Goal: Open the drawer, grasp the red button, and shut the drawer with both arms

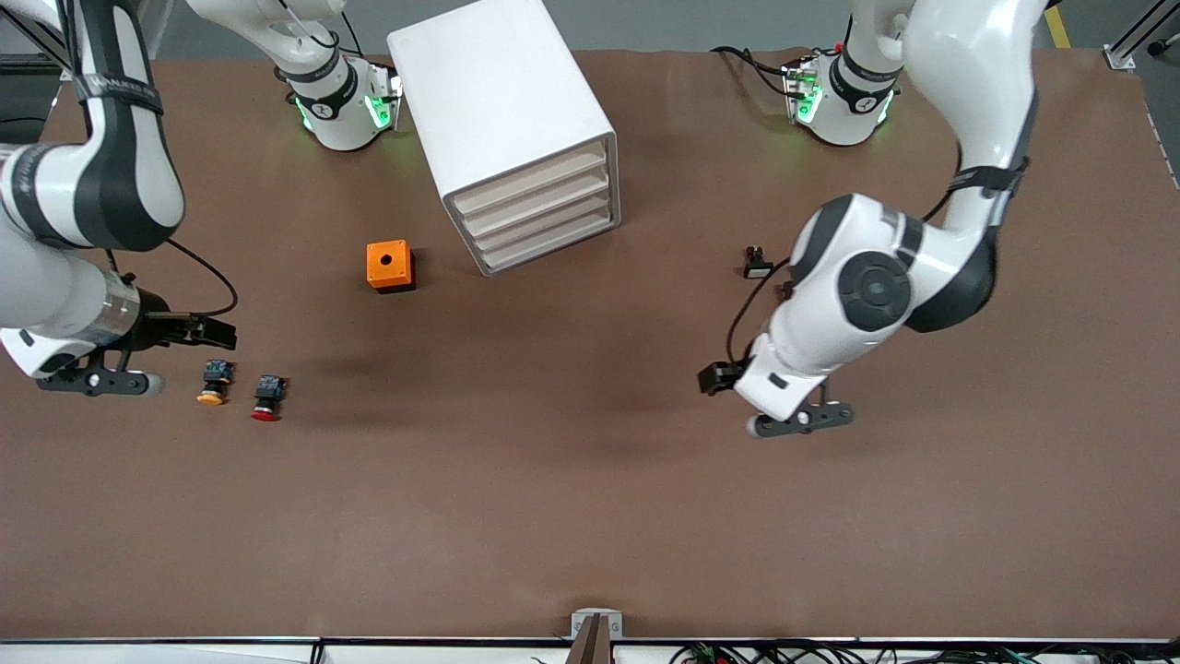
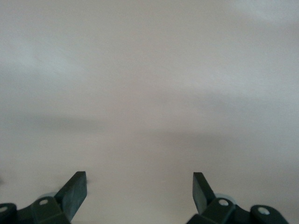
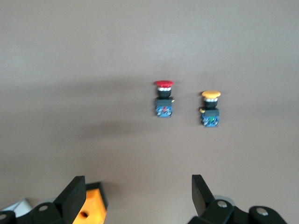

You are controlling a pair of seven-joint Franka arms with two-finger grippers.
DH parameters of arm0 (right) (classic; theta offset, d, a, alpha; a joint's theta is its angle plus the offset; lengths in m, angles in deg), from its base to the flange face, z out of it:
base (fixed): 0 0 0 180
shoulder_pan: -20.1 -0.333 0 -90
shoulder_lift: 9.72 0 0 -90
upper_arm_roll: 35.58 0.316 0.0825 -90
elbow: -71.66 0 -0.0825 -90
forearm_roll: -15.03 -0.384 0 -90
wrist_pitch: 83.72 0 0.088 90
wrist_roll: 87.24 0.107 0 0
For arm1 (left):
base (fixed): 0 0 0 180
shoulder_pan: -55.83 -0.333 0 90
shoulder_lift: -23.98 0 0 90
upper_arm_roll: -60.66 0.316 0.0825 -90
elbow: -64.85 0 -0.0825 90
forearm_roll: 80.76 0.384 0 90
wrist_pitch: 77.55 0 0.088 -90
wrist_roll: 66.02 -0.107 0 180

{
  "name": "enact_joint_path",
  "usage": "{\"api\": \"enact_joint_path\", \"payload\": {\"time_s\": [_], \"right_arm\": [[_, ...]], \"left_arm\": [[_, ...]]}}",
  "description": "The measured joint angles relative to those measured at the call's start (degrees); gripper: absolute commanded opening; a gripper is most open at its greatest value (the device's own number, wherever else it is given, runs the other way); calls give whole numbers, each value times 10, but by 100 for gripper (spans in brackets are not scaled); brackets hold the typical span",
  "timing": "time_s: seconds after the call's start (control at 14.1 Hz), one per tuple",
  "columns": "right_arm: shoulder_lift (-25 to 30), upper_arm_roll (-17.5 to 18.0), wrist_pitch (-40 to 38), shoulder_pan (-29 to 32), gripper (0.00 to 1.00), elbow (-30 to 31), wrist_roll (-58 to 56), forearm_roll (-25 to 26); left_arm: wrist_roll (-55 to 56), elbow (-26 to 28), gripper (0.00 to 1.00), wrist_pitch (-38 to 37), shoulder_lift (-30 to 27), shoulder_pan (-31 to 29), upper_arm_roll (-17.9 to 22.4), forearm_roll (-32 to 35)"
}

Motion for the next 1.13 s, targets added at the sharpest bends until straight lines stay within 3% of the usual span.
{"api": "enact_joint_path", "payload": {"time_s": [0.35, 0.5, 0.85, 1.13], "right_arm": [[7, -3, -149, 2, 100, -130, 0, -13], [8, -9, -189, 3, 100, -156, 0, -13], [8, -19, -196, 17, 100, -178, -1, -12], [11, -19, -195, 21, 100, -192, -1, -3]], "left_arm": [[-145, 4, 100, -69, -75, -92, 4, 0], [-166, 31, 100, -81, -119, -109, 7, 0], [-187, 127, 100, -101, -250, -131, 13, 0], [-187, 148, 100, -149, -313, -131, 17, 0]]}}
